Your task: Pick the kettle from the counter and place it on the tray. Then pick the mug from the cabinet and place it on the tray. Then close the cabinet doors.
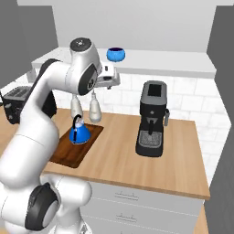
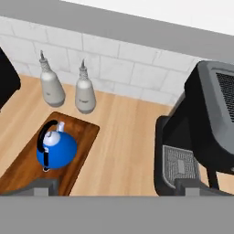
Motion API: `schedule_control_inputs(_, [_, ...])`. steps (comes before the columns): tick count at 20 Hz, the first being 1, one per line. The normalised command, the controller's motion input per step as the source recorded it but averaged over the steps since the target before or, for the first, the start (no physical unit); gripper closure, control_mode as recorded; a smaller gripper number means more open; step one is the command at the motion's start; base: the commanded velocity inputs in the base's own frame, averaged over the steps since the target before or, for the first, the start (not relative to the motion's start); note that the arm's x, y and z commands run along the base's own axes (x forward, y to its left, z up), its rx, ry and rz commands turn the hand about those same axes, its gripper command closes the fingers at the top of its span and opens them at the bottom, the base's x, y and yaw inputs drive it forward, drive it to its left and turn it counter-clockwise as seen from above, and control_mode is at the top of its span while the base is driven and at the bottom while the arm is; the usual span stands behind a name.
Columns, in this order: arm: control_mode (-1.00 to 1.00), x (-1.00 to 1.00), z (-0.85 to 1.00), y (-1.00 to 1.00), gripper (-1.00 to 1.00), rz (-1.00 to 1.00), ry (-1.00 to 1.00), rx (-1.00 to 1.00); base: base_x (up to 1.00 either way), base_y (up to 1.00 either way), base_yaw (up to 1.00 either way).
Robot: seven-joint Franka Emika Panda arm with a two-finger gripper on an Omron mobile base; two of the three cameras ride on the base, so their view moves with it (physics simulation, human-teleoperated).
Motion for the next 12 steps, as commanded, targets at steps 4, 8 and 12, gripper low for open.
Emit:
schedule_control_inputs(4, [-1.0, 0.21, 0.56, -0.25, -1.0, -0.13, -0.03, 0.03, 0.0, 0.0, 0.0])
schedule_control_inputs(8, [-1.0, 0.18, 0.51, -0.14, -1.0, -0.17, -0.14, 0.1, 0.0, 0.0, 0.0])
schedule_control_inputs(12, [-1.0, 0.14, 0.28, -0.04, -1.0, -0.13, -0.19, 0.17, 0.0, 0.0, 0.0])
